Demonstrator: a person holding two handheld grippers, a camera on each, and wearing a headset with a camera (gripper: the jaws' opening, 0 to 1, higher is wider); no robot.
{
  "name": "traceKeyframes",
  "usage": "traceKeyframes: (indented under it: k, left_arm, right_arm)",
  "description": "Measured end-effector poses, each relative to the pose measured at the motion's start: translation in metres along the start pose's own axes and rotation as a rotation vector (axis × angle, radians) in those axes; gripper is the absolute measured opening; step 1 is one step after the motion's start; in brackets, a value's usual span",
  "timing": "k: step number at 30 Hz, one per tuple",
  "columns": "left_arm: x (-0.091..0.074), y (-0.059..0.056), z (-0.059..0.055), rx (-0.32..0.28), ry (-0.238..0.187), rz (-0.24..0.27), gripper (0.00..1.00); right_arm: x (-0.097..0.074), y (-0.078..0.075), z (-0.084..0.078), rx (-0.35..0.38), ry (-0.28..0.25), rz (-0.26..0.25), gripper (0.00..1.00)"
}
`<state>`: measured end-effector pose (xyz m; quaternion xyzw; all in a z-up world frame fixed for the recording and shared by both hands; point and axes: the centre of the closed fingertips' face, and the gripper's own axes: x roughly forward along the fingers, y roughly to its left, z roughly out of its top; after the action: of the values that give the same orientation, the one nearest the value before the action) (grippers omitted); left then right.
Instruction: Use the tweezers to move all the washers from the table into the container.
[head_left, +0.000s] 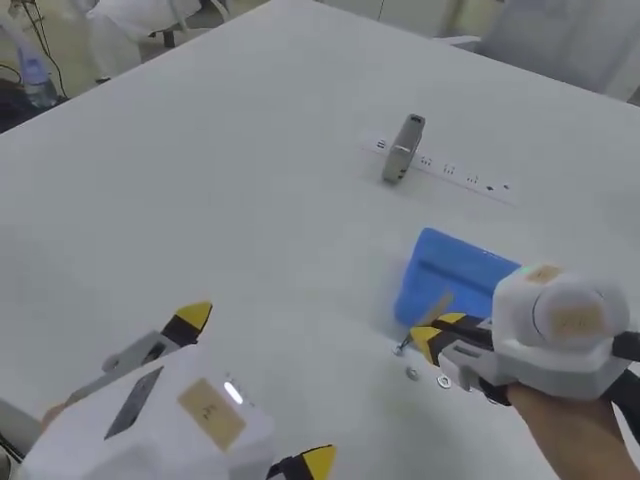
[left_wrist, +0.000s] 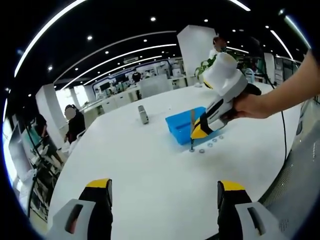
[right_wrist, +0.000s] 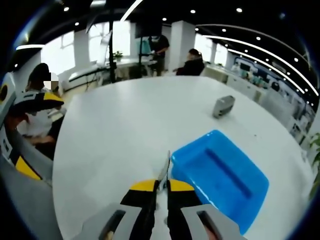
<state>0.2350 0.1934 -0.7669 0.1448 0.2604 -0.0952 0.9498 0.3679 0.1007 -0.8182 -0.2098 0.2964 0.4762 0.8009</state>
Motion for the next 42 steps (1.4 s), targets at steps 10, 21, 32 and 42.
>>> traceKeyframes:
  k: [10, 21, 32, 42]
  left_arm:
    - [-0.001, 0.0, -0.001, 0.0, 0.003, 0.0, 0.87]
    - [-0.002, 0.003, 0.001, -0.008, -0.009, 0.009, 0.9]
    - [-0.002, 0.002, 0.001, -0.013, -0.015, 0.004, 0.92]
    - [0.001, -0.003, 0.001, -0.004, -0.013, -0.022, 0.94]
  right_arm:
    - [0.002, 0.001, 0.001, -0.022, 0.013, -0.009, 0.02]
    - [-0.028, 0.001, 0.035, -0.025, -0.068, -0.011, 0.02]
    - [-0.047, -0.026, 0.068, -0.001, -0.138, -0.074, 0.02]
    - [-0.021, -0.06, 0.053, 0.034, -0.09, -0.147, 0.02]
